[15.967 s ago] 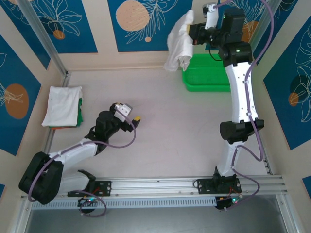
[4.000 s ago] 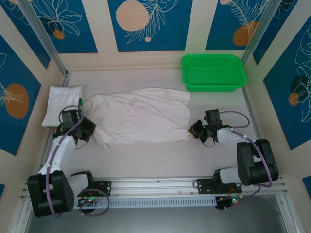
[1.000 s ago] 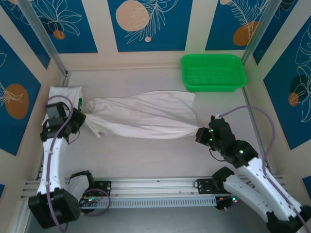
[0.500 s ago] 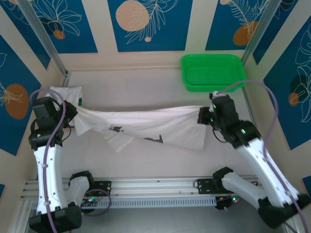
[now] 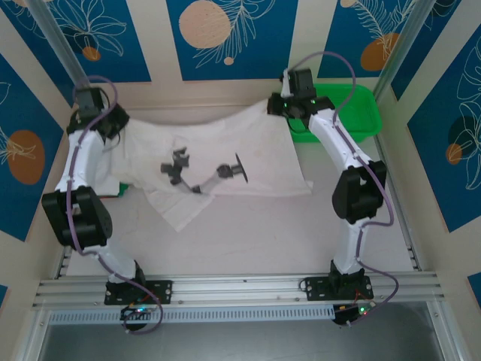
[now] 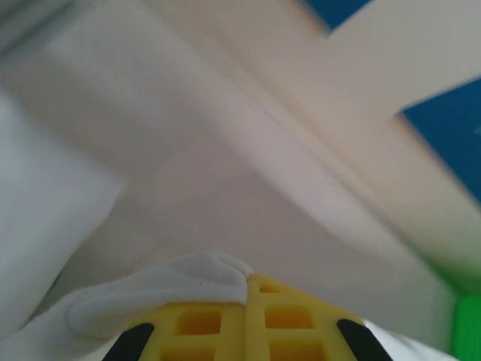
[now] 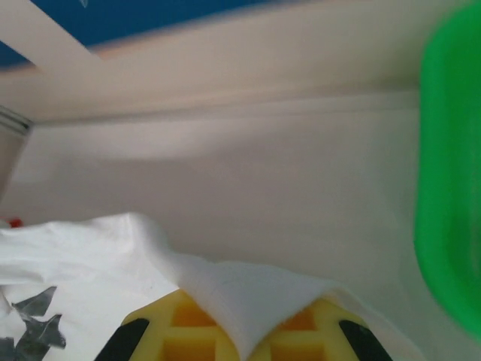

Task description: Fold and stack the t-shirts

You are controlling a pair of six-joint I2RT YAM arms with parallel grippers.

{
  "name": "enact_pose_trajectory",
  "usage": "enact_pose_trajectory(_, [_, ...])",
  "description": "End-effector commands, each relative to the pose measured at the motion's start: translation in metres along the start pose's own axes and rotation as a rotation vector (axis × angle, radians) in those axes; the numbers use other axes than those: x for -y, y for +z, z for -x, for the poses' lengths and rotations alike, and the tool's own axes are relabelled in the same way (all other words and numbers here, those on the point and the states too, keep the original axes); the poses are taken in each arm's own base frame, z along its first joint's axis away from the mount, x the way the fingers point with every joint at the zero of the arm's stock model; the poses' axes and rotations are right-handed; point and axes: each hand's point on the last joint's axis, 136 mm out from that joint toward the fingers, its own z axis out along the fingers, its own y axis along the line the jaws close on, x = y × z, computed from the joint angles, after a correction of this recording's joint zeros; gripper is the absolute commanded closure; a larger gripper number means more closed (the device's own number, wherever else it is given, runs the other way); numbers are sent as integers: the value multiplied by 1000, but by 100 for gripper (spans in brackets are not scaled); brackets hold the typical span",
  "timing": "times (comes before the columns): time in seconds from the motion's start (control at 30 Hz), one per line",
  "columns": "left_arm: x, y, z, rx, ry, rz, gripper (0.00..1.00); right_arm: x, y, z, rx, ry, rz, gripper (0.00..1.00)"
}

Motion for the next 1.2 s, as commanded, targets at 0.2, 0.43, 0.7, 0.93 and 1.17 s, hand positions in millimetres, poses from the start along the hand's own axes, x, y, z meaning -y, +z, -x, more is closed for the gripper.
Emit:
enact_pose_trajectory(0.2, [142,-142,174,506,44,-302,100,-91,-137,174,491,-121,275,100])
enact_pose_trajectory(0.43, [170,-249,183,663,69,-437,100,-85,-211,191,574,-82,318,100])
enact_pose_trajectory(0.7, [85,-229,48,442,-13,-391,100,-28,-183,56,341,-52,213,100])
enact_pose_trajectory(0.93, [-44,-176,-113,125,-74,-115,100,41,-141,-128,27,141,112,100])
enact_pose_trajectory(1.17, [-128,-120,-218,-111,-218,57,100,95,-99,-268,-248,434,-24,100])
